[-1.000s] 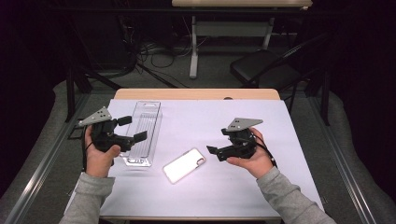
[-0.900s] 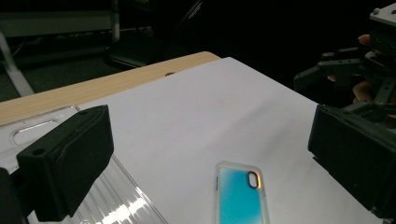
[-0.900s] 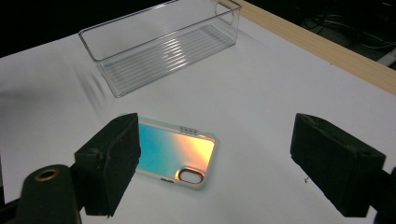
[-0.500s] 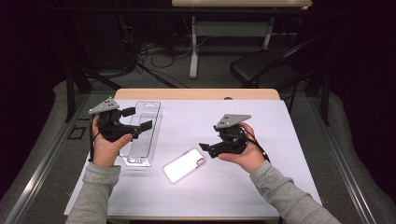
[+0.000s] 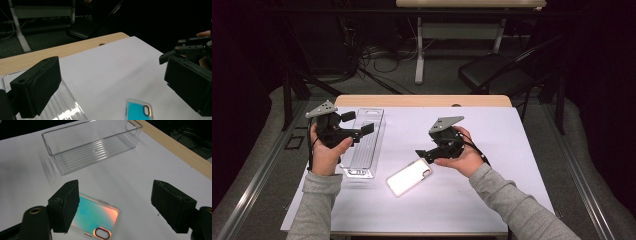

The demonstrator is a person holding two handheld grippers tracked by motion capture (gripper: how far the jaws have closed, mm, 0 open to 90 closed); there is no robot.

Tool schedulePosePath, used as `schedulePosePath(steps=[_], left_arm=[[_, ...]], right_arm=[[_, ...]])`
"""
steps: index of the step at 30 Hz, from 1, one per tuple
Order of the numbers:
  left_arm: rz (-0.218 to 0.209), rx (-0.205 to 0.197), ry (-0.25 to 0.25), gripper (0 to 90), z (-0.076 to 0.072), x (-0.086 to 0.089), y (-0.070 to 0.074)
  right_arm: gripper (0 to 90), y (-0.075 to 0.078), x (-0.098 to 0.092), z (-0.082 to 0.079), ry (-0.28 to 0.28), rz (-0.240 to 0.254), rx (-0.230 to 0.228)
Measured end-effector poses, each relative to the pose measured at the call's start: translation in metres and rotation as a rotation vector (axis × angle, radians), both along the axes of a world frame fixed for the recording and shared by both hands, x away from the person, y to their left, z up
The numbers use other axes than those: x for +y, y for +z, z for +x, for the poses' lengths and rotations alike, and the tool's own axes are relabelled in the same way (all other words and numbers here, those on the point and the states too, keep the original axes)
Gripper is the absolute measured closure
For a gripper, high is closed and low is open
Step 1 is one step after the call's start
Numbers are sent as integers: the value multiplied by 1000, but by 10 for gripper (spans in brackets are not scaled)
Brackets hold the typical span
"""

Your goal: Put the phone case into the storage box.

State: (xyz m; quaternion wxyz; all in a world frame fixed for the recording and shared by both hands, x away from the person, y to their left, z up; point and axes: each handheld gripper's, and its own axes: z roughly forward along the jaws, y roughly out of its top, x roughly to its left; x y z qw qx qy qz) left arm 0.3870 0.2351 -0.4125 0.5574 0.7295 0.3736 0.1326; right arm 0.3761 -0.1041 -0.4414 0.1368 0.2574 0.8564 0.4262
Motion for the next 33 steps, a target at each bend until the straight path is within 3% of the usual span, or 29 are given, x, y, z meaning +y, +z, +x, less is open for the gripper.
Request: schedulePosePath(steps=[11,15,25,31,33], left_arm=[[32,-4,-9,18,-6,-6,-3],[34,2,-2,18,-8,-7,-3],[38,-2,-1,18,-12,-6,-5],[46,-2,9,19,-13,-4,-4],[43,-7,8,57,-14,-3,-4]], right_arm=[[311,-2,25,11,42,-67,25],[362,-5,34,15,47,-117,41],[402,-13,37,21,42,-159,60],[447,-18,37,25,31,-166,89],[453,-20,38,27,27,-170,112]])
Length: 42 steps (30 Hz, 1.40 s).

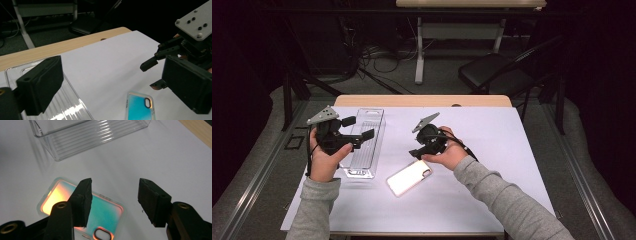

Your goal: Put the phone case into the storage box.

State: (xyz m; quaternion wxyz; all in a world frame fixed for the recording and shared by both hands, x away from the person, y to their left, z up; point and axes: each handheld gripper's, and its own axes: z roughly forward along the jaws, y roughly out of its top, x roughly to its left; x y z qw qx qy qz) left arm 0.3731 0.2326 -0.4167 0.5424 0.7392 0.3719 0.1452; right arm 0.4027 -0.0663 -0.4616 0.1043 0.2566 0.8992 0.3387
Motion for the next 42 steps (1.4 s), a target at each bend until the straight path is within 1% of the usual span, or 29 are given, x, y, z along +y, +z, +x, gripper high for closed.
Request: schedulePosePath(steps=[2,4,7,9,10,11,12,14,15,16,18,19,22,24,30,31,33,35,37,38,39,40,41,42], left_arm=[[1,2,-1,64,-1,1,0],[10,6,0,64,-1,1,-1],[13,10,-7,65,-1,1,-1],[14,12,-7,70,-1,1,-2],[14,13,-8,72,-1,1,-2],[14,13,-9,72,-1,1,-2],[15,13,-10,76,-1,0,-2],[19,13,-11,77,-1,0,-2],[19,14,-12,78,-1,0,-3],[20,15,-14,80,-1,0,-3],[21,16,-13,86,-1,0,-3],[18,15,-13,87,-1,1,-3],[17,15,-15,96,-1,1,-3],[18,17,-17,102,-1,1,-4],[36,22,-16,118,-1,0,-5],[38,23,-15,122,-1,0,-5],[39,24,-15,122,0,0,-5],[38,24,-13,122,-1,0,-5],[38,24,-13,122,-1,0,-6],[37,24,-13,123,-1,0,-6],[37,24,-14,124,-1,0,-6],[38,24,-13,125,-1,0,-6],[39,24,-13,125,-1,0,-6],[38,24,-14,126,-1,0,-6]], right_arm=[[456,-1,0,1,0,-4,0],[462,-3,1,2,-29,-9,24],[470,-4,1,3,-40,-12,28],[489,-5,2,4,-41,-10,40],[495,-6,3,5,-49,-21,45],[495,-6,3,5,-49,-21,45],[493,-9,4,6,-82,-46,97],[495,-9,4,6,-83,-48,102],[499,-11,4,7,-91,-59,112],[505,-12,4,8,-96,-68,112],[511,-14,4,10,-124,-84,139],[519,-16,4,11,-128,-91,152],[541,-19,3,15,-148,-110,171],[553,-20,2,16,-168,-118,191],[600,-27,2,21,-216,-151,245],[610,-28,2,22,-220,-152,247],[616,-31,2,23,-231,-170,275],[622,-33,2,24,-233,-181,281],[631,-36,3,24,-244,-184,295],[632,-36,2,25,-243,-195,305],[637,-38,3,25,-248,-188,305],[642,-37,3,25,-248,-206,317],[647,-39,3,25,-248,-198,312],[650,-39,3,25,-251,-200,315]])
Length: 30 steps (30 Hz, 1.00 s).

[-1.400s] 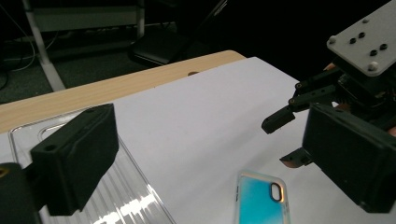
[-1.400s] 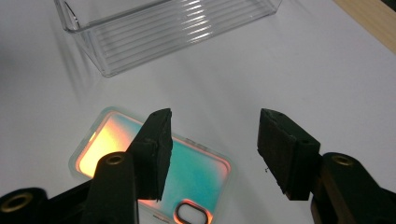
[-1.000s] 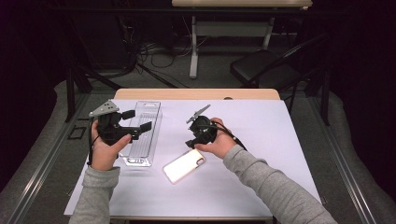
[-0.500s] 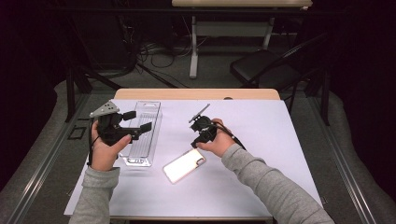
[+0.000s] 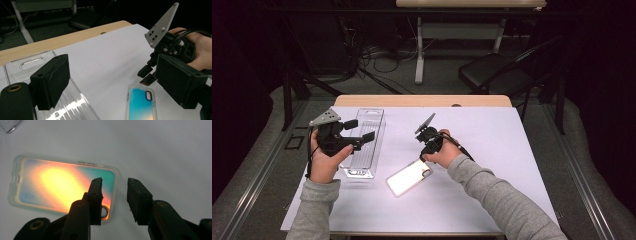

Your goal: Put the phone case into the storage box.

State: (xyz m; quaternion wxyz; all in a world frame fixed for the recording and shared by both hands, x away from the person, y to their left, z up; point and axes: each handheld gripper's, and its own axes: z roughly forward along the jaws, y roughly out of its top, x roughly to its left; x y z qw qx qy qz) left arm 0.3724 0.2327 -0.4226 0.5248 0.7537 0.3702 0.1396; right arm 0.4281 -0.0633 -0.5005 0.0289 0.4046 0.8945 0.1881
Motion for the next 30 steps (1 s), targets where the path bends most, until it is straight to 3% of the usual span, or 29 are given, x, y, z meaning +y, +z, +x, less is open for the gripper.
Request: schedulePosePath(steps=[4,6,7,15,18,19,20,30], left_arm=[[-1,1,0,126,0,0,0],[1,2,1,127,0,0,-1],[1,2,1,128,0,0,-1],[3,3,1,129,1,0,-1],[3,4,2,130,0,1,-1],[3,4,2,130,0,1,-1],[3,5,3,130,0,1,-1],[6,9,4,130,1,0,-2]], right_arm=[[670,-3,1,1,-2,-8,3],[684,-4,2,1,-30,-14,30],[689,-5,1,3,-5,-30,26],[727,-12,4,4,-32,-33,56],[740,-13,4,5,-10,-41,55],[745,-13,6,3,-30,-45,67],[749,-15,5,4,-10,-42,50],[783,-20,7,6,-7,-65,80]])
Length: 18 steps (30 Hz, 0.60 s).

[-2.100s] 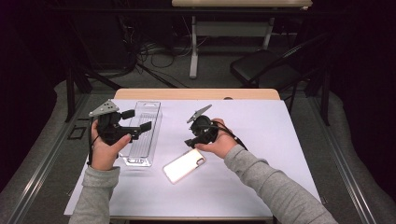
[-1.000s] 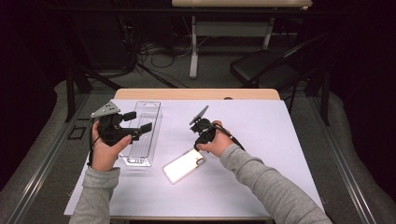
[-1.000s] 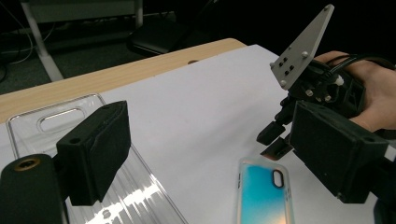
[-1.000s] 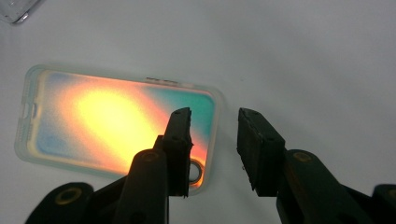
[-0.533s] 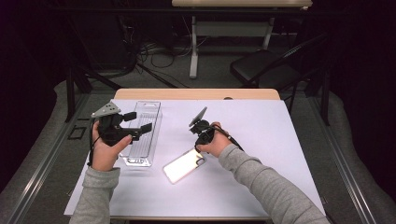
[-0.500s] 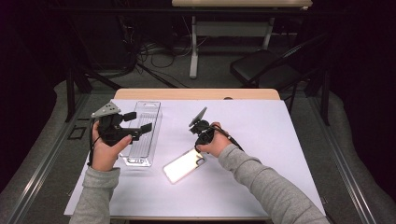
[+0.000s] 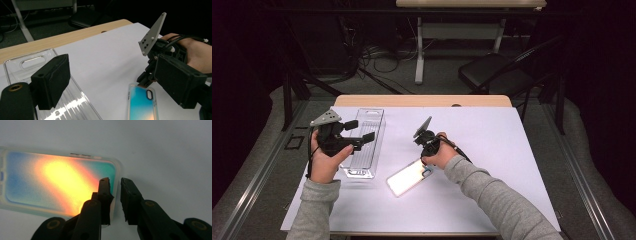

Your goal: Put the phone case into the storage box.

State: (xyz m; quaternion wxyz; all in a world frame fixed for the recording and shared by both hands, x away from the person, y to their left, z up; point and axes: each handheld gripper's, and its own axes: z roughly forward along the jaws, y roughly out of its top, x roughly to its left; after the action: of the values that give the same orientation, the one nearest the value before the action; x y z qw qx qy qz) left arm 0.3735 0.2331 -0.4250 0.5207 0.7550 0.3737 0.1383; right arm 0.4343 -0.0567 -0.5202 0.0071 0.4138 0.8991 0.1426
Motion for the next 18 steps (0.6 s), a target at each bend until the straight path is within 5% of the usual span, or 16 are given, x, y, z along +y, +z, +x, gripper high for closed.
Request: schedulePosePath(steps=[18], left_arm=[[0,1,0,132,1,0,-1]], right_arm=[[815,-5,2,0,-4,-31,33]])
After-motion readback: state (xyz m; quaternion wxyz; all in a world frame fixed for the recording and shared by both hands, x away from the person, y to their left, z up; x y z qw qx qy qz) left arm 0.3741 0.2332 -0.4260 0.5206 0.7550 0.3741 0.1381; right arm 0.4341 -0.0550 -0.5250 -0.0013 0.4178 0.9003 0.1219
